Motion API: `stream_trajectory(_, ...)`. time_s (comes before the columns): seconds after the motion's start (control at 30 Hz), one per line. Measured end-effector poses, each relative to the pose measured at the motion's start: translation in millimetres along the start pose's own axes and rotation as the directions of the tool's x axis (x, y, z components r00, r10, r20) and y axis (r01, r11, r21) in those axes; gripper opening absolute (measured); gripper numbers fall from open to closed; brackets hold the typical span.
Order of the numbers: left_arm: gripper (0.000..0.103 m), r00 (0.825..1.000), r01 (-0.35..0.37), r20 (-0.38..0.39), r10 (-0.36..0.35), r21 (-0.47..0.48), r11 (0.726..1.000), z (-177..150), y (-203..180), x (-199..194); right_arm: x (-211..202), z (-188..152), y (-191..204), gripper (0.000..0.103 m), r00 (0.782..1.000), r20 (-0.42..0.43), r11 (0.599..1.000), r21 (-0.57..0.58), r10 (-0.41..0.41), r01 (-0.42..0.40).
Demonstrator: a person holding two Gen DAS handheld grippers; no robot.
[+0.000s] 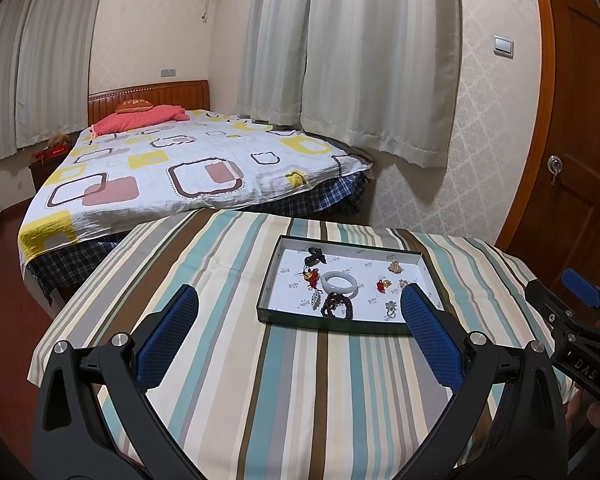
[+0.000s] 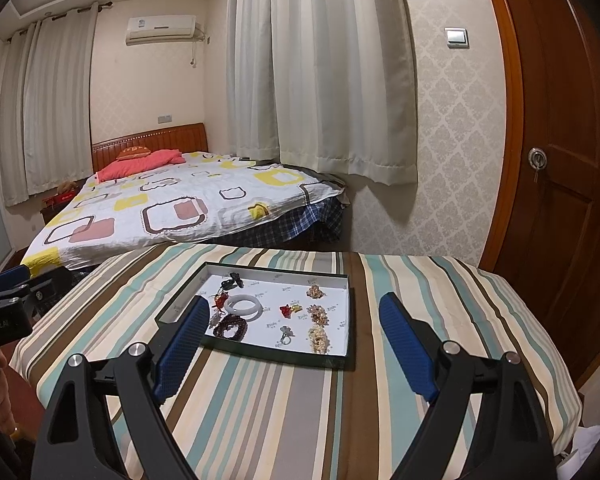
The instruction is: Organize jewelry
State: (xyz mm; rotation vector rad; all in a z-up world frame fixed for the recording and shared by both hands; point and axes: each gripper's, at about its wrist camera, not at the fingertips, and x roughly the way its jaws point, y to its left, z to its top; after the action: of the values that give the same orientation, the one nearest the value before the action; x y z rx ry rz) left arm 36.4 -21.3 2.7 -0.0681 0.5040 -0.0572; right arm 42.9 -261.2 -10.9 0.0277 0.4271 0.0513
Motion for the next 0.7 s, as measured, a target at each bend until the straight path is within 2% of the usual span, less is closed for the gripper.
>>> stream_trajectory(0.7,0.099,1.000,-0.019,0.016,0.019,0.019,1.000,0.8,-8.0,0.7,1.4,0.5,-3.2,0.084,1.000,-0.004,1.000,-0.001,0.001,-0.001)
